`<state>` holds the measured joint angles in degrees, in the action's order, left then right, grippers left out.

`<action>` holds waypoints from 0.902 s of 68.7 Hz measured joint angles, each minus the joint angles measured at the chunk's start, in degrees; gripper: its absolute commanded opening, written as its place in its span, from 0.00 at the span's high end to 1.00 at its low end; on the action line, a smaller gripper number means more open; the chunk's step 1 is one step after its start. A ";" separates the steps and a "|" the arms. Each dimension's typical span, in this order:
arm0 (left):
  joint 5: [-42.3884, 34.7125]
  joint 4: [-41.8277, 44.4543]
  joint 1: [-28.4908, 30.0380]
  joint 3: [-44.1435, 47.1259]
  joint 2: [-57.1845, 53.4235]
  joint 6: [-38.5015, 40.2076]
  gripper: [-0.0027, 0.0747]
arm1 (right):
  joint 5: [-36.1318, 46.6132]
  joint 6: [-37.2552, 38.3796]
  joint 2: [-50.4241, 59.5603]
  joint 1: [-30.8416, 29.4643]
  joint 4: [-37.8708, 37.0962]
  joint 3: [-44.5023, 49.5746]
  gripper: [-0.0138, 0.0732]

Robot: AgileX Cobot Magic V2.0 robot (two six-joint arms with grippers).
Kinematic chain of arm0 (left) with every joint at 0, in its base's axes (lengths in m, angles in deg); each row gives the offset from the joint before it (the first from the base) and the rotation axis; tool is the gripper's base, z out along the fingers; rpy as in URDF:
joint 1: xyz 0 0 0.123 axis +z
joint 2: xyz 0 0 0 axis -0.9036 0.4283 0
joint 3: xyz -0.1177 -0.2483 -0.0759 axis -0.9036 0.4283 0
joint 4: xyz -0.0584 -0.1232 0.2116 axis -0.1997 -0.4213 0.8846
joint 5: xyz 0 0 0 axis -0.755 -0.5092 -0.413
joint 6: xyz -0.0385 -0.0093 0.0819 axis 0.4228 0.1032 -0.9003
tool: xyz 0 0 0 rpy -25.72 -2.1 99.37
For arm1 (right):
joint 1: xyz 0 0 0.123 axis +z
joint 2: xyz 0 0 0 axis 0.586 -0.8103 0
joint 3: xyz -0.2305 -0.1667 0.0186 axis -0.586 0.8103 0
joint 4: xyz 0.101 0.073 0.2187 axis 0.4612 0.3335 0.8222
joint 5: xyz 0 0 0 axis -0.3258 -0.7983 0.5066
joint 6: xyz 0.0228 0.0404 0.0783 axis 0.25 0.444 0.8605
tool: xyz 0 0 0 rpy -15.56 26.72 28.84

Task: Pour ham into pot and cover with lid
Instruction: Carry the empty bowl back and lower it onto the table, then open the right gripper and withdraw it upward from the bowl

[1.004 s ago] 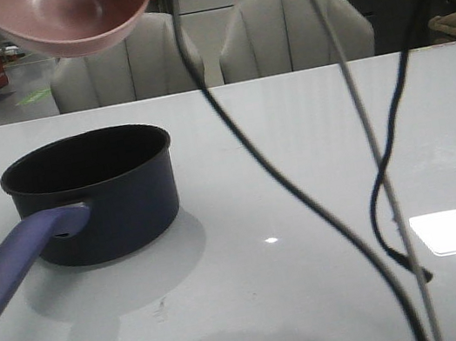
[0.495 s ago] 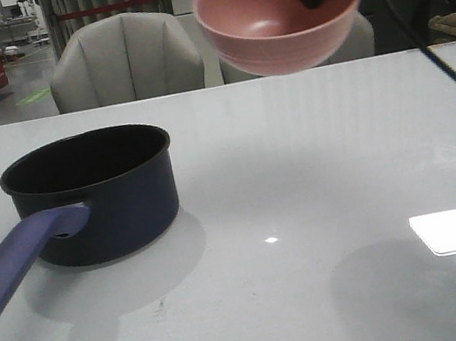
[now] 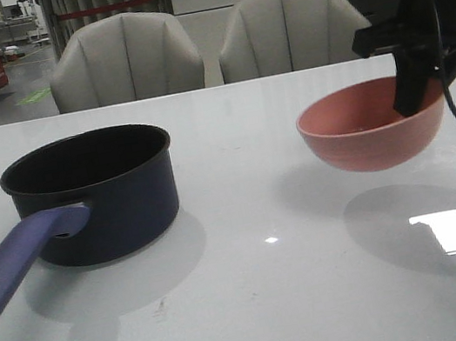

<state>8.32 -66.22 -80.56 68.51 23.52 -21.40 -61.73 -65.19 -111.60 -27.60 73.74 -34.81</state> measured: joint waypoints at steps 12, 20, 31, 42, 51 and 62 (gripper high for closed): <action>0.00 0.00 0.00 0.00 0.00 0.00 0.21 | 0.35 1.35 -3.90 -0.20 0.00 0.00 0.60; 0.00 0.00 0.00 0.00 0.00 0.00 0.21 | 0.35 1.57 -5.00 -0.20 0.00 0.00 0.47; 0.00 0.00 0.00 0.00 0.00 0.00 0.21 | -0.13 1.50 -4.34 -0.20 0.00 0.00 0.37; 0.00 0.00 0.00 0.00 0.00 0.00 0.21 | -0.65 1.02 -0.04 -0.20 -1.35 0.00 0.37; 0.00 0.00 0.00 0.00 0.00 0.00 0.21 | -0.65 0.90 6.70 -0.20 -1.72 0.00 0.37; 0.00 0.00 0.00 0.00 0.00 0.00 0.21 | -0.89 -0.20 16.90 -0.20 -1.82 0.00 0.37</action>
<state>8.32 -66.22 -80.56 68.51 23.52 -21.40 -62.61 -65.39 -94.71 -27.80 71.92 -34.81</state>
